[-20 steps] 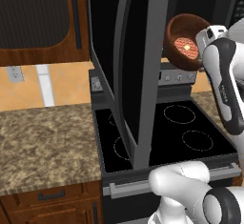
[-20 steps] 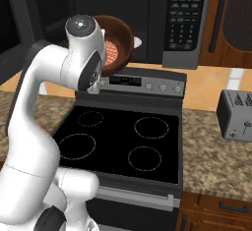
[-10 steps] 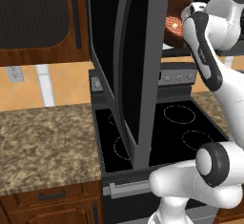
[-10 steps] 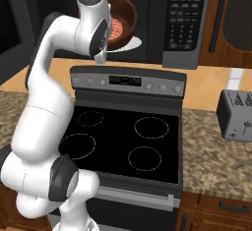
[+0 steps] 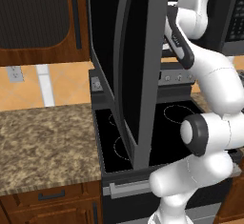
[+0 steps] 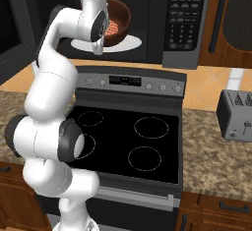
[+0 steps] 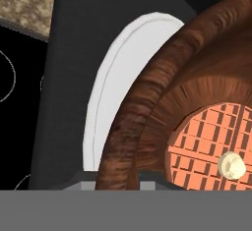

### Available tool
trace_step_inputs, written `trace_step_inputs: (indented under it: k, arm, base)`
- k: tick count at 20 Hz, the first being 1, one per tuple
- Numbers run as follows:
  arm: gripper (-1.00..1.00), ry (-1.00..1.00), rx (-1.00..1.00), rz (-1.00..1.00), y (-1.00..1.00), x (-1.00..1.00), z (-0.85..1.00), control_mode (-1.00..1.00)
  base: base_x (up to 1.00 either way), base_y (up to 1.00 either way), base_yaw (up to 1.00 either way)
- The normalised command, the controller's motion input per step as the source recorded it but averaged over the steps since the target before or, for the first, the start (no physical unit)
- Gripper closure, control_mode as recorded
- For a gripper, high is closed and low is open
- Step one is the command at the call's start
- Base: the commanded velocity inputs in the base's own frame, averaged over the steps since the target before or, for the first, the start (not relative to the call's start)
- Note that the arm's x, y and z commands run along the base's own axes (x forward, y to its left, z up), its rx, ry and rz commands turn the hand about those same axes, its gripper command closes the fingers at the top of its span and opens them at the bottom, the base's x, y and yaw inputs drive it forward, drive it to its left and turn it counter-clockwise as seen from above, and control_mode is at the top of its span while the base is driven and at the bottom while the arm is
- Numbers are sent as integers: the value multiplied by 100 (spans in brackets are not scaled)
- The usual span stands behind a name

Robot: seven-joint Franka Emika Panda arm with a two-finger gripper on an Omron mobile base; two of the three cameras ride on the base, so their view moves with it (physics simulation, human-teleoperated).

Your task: Open the microwave, place the bowl with waffle inside the microwave, then close the microwave door and turn it on.

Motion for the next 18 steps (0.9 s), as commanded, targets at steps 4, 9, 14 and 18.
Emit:
trace_step_inputs:
  k: [4,9,14,18]
  arm:
    - [100,1,0,0,24,26,-53,-100]
    - [100,0,0,0,15,22,-46,-100]
    - [-100,-4,0,0,26,9,-45,-100]
    - [-100,-20,0,0,11,0,-11,-100]
  base:
    - [0,0,0]
    - [0,0,0]
    - [0,0,0]
    - [0,0,0]
